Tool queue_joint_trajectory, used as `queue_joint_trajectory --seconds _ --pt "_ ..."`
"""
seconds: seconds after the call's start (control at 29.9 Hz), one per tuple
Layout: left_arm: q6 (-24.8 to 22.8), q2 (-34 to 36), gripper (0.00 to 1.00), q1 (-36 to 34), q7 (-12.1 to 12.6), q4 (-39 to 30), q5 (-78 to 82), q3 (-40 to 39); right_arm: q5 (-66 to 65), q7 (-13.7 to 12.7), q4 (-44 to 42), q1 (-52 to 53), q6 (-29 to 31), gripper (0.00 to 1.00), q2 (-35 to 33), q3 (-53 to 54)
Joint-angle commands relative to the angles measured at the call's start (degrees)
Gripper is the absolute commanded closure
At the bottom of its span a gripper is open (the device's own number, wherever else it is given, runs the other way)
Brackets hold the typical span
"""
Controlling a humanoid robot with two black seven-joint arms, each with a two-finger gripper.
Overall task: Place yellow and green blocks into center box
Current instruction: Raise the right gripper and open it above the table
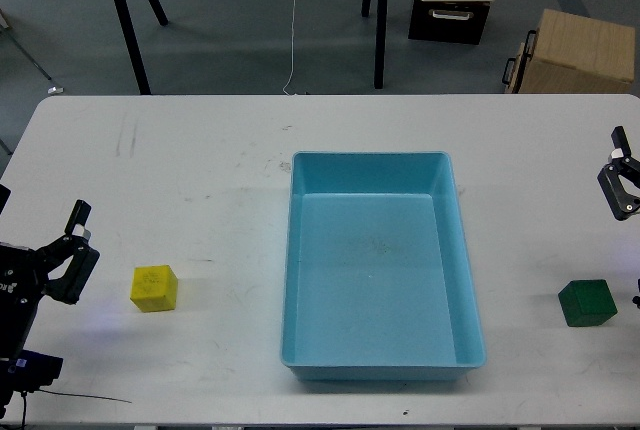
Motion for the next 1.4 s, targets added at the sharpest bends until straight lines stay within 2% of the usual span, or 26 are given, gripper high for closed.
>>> queue_joint_trajectory --seconds 0.0,0.27,0.37,0.47,0.53,0.67,0.8,0.94,1.07,1.2,1.37 --pt "0.0 -0.55 0.0 -0.13 -0.01 -0.04 0.0 -0.03 -0.02 -0.01 -0.8 -0.06 0.0 0.0 0.23 0.19" --pt "0.0 -0.81 0.0 -0.83 -0.1 -0.04 0.0 0.24 -0.98 -0.27 -0.8 4.5 -0.14 0.0 -0.46 0.63" --pt "0.0 -1.08 0.0 -1.44 -0.1 -0.04 -0.09 0.24 -5.89 -0.27 -0.8 9.68 -8.2 0.0 -6.51 -0.68" --pt "0.0 -2.39 0.0 -2.32 -0.1 0.05 0.0 0.5 -12.48 -0.45 -0.8 17.23 -17.08 0.0 -13.9 -6.46" --pt "0.0 -2.92 0.0 -2.85 -0.1 0.05 -0.09 0.76 -17.83 -0.71 -0.71 24.42 -21.21 0.0 -17.94 -14.18" --pt "0.0 -3.71 0.0 -3.47 -0.01 0.05 0.08 1.12 -28.04 -2.64 -0.71 44.01 -26.58 0.0 -24.8 -36.49" --pt "0.0 -4.24 0.0 -3.99 0.08 0.05 0.17 1.38 -35.5 -5.54 -0.71 63.96 -29.05 0.0 -26.92 -59.86" --pt "0.0 -4.94 0.0 -4.34 -0.01 0.05 0.17 3.04 -46.31 -9.75 -0.36 80.06 -29.14 0.0 -27.01 -80.09" --pt "0.0 -5.03 0.0 -4.96 -0.01 0.05 0.17 4.54 -55.72 -13.45 -0.01 92.2 -27.31 0.0 -26.66 -96.01" --pt "0.0 -5.03 0.0 -4.96 -0.01 0.13 0.17 4.72 -64.34 -17.58 0.34 100.48 -17.13 0.0 -26.49 -106.14" --pt "0.0 -5.03 0.0 -4.7 -0.01 0.13 0.17 4.81 -71.63 -23.38 0.26 100.93 -7.19 0.0 -26.57 -110.11"
